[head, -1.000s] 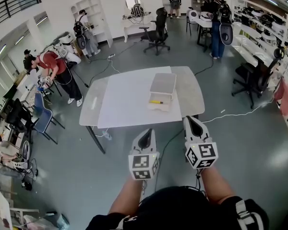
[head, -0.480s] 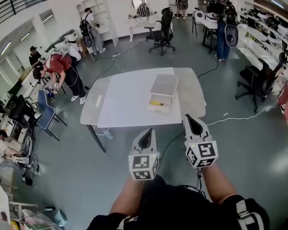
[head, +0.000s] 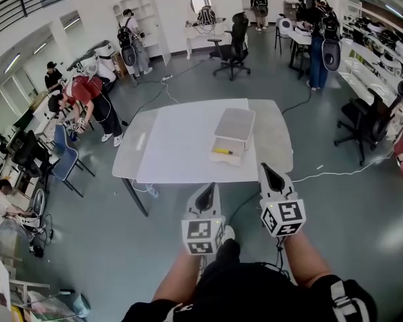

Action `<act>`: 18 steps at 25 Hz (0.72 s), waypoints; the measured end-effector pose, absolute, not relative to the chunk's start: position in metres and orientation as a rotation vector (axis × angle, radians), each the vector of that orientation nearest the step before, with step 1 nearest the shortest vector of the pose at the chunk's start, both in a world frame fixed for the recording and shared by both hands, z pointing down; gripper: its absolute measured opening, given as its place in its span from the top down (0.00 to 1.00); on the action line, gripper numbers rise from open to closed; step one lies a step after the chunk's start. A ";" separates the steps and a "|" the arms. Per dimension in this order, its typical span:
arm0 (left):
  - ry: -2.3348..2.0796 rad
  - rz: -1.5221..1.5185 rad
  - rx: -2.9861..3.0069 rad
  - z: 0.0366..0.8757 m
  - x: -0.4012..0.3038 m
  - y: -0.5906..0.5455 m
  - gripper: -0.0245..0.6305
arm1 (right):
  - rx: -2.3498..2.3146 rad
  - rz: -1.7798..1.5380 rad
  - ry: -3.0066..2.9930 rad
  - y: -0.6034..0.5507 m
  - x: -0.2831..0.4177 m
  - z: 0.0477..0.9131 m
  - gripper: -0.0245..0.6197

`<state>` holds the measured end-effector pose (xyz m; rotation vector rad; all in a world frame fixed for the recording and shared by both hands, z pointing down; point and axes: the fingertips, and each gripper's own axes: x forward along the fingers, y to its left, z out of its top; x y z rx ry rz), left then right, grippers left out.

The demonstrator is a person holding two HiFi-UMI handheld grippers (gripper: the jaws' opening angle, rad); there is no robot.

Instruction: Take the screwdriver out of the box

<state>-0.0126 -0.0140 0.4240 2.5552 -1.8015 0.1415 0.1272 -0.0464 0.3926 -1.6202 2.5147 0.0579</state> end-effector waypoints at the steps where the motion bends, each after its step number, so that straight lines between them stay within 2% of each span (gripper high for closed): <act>1: -1.807 0.142 2.554 0.425 -0.015 -0.020 0.95 | -1.614 0.059 2.521 -0.052 0.124 0.393 0.94; 18: -1.757 0.139 2.577 0.420 -0.032 -0.167 0.95 | -1.639 0.075 2.552 -0.195 0.096 0.392 0.94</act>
